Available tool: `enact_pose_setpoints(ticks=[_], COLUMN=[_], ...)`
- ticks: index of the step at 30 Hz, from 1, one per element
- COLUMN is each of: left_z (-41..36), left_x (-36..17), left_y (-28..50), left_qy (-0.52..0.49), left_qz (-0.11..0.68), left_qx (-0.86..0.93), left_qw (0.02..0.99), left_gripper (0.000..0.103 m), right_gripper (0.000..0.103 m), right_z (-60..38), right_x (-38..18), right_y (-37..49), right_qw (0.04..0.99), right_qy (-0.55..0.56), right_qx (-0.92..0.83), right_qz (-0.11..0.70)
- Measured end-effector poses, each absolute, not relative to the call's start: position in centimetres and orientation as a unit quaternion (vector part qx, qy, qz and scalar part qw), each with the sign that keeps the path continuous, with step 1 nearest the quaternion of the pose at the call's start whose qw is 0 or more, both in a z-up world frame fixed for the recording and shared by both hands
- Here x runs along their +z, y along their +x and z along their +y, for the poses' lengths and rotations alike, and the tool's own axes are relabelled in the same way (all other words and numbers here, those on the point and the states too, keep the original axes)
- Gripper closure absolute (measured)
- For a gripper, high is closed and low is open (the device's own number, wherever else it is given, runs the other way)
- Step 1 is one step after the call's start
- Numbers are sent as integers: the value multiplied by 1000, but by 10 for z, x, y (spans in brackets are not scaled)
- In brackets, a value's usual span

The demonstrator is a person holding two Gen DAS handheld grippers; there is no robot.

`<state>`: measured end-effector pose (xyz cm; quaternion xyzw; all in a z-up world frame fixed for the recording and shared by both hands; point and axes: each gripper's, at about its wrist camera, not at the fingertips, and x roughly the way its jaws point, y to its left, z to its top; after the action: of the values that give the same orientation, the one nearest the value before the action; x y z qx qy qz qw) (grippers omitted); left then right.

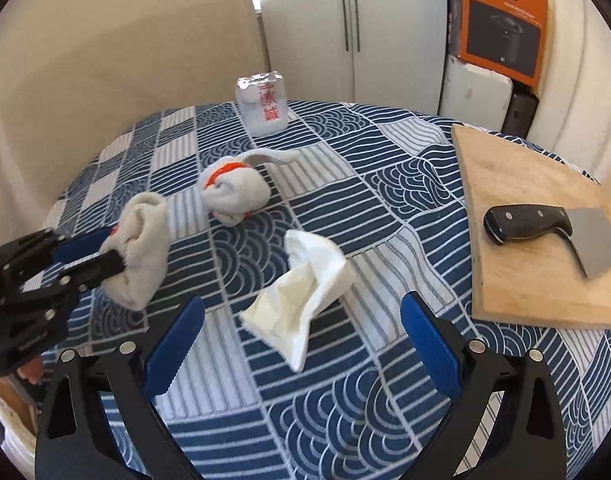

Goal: Collect trash
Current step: 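Grasp the white tissue with the right tool, then carry glove and tissue under the table edge and release both into the bin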

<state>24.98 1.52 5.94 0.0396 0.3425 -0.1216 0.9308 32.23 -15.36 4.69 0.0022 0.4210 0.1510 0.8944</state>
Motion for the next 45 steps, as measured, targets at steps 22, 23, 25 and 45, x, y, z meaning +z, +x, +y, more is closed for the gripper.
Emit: enact_pose_setpoints(ticks=[22,23,25,45], left_z=[13,11,6,-25], left_x=[57,58,61,76], left_y=[250,248,242,120], left_qy=[49,50,55,105], left_qz=[341,337,331,272], left_qx=[-104,-108,-124,-182], left_qw=[933,934,934,939], left_gripper=[72,73,73,72], right_gripper=[69,69,69,69], right_z=[-182,-184,-188,-175], right_x=[47,48,51,71], right_y=[284,278,268,129], right_qw=[885,885,886,885], right_qy=[21,21,22,-38], right_qx=[190,193,195,272], right_qz=[425,424,421,375])
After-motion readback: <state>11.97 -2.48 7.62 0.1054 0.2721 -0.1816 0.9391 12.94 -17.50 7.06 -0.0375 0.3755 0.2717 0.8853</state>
